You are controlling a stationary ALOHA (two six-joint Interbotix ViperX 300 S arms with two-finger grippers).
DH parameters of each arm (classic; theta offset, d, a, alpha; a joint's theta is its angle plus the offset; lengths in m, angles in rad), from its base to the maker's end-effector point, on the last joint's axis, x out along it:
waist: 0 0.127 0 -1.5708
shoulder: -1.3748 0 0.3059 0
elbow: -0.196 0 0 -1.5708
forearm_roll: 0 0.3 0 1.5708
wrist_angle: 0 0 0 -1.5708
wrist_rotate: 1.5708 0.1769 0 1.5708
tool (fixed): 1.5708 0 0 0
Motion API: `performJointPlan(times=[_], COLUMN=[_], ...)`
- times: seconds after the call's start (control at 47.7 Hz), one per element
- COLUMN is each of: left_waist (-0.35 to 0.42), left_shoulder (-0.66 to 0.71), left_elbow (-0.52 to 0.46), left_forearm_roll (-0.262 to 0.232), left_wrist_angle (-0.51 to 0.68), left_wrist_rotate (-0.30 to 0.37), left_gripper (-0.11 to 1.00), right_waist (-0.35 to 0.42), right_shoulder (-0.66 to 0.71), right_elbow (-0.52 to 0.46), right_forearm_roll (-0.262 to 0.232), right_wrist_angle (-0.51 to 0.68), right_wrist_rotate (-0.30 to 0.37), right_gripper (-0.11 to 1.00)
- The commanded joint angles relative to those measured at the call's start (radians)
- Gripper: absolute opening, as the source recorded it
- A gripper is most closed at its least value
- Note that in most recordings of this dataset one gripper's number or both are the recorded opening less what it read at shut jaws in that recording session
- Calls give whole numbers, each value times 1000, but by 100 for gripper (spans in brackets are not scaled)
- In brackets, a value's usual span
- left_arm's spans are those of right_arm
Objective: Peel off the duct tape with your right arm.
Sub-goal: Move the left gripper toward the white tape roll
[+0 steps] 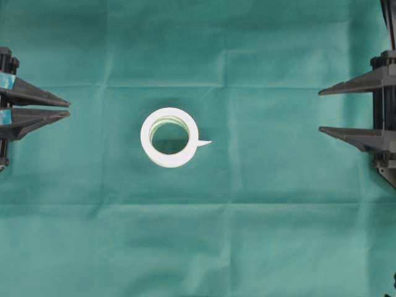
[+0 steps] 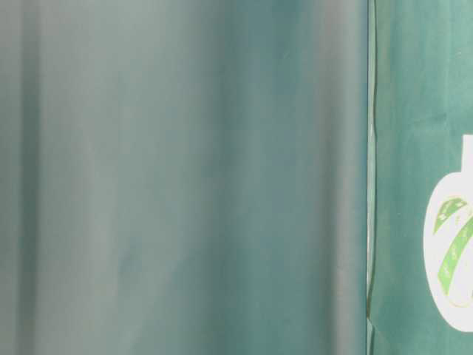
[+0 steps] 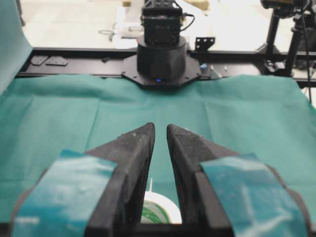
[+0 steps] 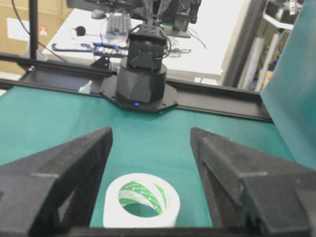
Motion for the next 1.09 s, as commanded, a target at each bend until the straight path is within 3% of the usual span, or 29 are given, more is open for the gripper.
performJointPlan(times=[0.0, 0.042, 0.168, 0.272, 0.776, 0.859, 0.922, 1.069], left_waist=[-12, -14, -18, -26, -58, -64, -64, -64], left_shoulder=[-9, -17, -28, -29, -28, -28, -28, -26], left_elbow=[11, 20, 46, 60, 67, 72, 75, 75], left_forearm_roll=[-12, -12, -12, -12, -14, -12, -14, -14], left_wrist_angle=[-25, -32, -46, -46, -51, -58, -61, -61], left_wrist_rotate=[-3, -3, -6, -17, -48, -46, -46, -48], left_gripper=[24, 22, 1, 0, 2, 15, 31, 74], right_waist=[-3, -3, -3, -3, -3, -3, -3, -3], right_shoulder=[9, 9, 9, 12, 32, 32, 32, 32], right_elbow=[6, 12, 37, 49, 52, 52, 52, 54], right_forearm_roll=[5, 5, 5, 3, 2, 2, 2, 2], right_wrist_angle=[-9, -18, -60, -66, -66, -66, -71, -71], right_wrist_rotate=[3, 3, 6, 18, 29, 29, 34, 40], right_gripper=[24, 22, -1, -9, -10, -8, -3, 22])
